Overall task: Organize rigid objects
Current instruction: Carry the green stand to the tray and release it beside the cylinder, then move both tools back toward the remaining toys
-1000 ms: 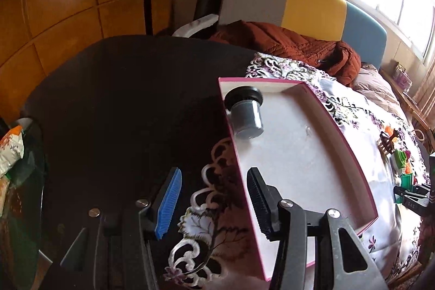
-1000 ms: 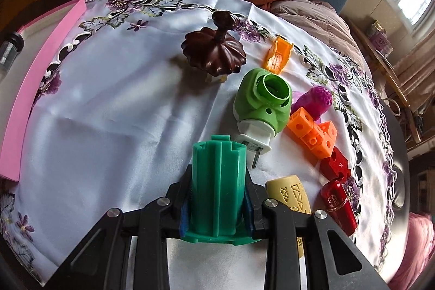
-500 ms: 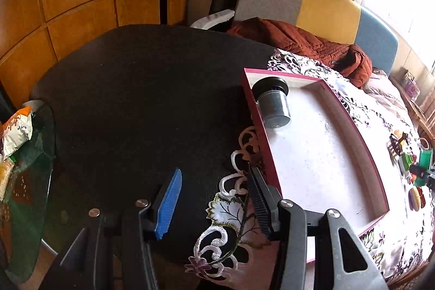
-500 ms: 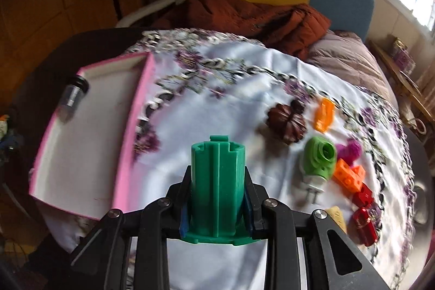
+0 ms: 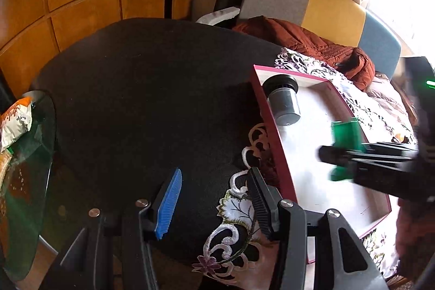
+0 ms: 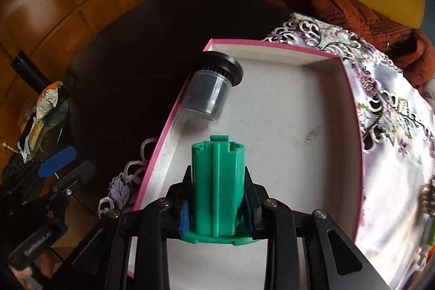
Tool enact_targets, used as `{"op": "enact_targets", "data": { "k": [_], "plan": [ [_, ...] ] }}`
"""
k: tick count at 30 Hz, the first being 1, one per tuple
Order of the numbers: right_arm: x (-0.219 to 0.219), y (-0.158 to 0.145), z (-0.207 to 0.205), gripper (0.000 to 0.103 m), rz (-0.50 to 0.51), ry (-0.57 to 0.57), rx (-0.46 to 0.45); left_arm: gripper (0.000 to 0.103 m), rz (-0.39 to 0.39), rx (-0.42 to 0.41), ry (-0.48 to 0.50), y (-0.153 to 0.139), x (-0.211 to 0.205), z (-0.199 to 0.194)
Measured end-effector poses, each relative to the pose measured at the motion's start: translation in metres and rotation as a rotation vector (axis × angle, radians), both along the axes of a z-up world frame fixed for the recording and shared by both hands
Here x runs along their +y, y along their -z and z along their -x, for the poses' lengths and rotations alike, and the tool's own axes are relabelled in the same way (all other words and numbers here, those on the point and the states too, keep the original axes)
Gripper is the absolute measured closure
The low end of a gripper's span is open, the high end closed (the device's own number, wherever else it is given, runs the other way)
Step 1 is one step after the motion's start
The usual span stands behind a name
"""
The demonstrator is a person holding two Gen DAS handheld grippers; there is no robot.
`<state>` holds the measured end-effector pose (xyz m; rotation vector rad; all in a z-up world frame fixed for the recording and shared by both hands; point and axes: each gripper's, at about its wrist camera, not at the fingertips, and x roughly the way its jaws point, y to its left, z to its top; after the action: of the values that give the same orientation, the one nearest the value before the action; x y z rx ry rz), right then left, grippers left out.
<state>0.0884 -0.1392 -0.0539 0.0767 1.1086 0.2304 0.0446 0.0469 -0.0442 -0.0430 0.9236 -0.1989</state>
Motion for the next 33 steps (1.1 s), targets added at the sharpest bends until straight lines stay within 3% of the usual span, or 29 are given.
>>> {"op": "enact_targets", "data": {
  "k": [11,19,33],
  "plan": [
    [0.013,0.008,-0.013,0.068,-0.058,0.011,-0.011,0.053,-0.001,0.010,-0.020,0.005,0.003,-0.006],
    [0.007,-0.012,0.007,0.051,-0.069,0.036,-0.086,0.052,-0.011,-0.017,-0.012,-0.001,-0.004,-0.001],
    [-0.005,-0.039,0.043,0.044,0.032,0.055,-0.205,0.052,-0.028,-0.047,0.039,-0.014,-0.018,0.012]
  ]
}}
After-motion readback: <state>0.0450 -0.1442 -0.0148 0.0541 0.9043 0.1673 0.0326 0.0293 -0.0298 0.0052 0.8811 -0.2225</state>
